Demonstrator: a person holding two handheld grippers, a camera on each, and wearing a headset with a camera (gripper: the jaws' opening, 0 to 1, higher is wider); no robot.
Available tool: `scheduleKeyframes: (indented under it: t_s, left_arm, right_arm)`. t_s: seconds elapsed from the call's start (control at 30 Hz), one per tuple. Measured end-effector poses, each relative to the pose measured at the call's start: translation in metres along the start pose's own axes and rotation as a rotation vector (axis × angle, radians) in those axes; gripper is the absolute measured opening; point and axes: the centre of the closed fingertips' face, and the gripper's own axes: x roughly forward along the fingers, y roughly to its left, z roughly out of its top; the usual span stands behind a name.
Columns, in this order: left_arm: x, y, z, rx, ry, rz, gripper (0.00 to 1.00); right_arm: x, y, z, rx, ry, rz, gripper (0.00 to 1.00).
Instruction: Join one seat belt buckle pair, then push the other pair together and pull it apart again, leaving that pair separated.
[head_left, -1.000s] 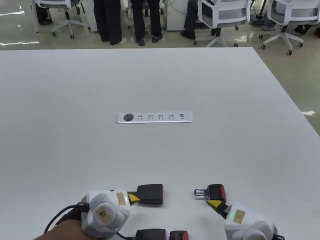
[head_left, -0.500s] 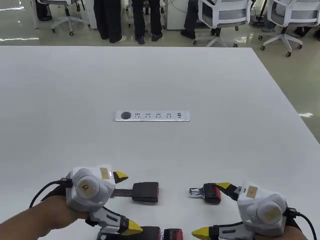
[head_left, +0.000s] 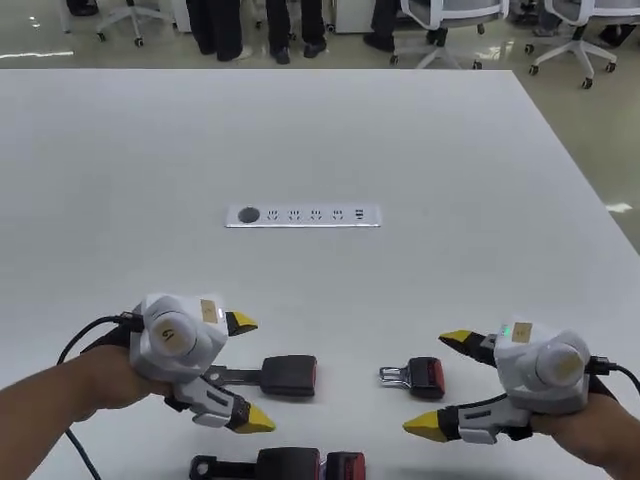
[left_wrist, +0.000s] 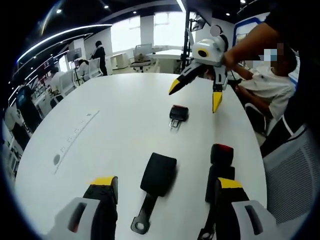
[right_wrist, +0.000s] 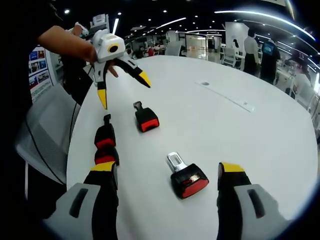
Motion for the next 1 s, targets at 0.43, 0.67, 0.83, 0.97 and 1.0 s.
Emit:
scheduleKeyframes:
  t_s: [0.43,0.67,0.83,0.97,1.0]
  left_arm:
    - [0.025,0.009,-0.005,0.023,0.047,-0.050,0.76]
    - [0.038,0.012,-0.014,0.030,0.069,-0.079,0.72]
    - [0.045,0.017,-0.023,0.034,0.084,-0.095,0.71]
    - [0.049,0.017,-0.024,0.034,0.084,-0.102,0.69]
    - [0.051,0.018,-0.025,0.038,0.086,-0.106,0.68]
  right_arm:
    - [0.018,-0.009,-0.017,-0.019,0.069,0.089,0.80]
    - [0.025,-0.018,-0.030,-0.010,0.096,0.118,0.78]
    - [0.028,-0.020,-0.038,-0.021,0.117,0.137,0.77]
    - [0.030,-0.022,-0.038,-0.008,0.117,0.148,0.75]
    - [0.031,-0.023,-0.038,-0.008,0.117,0.151,0.74]
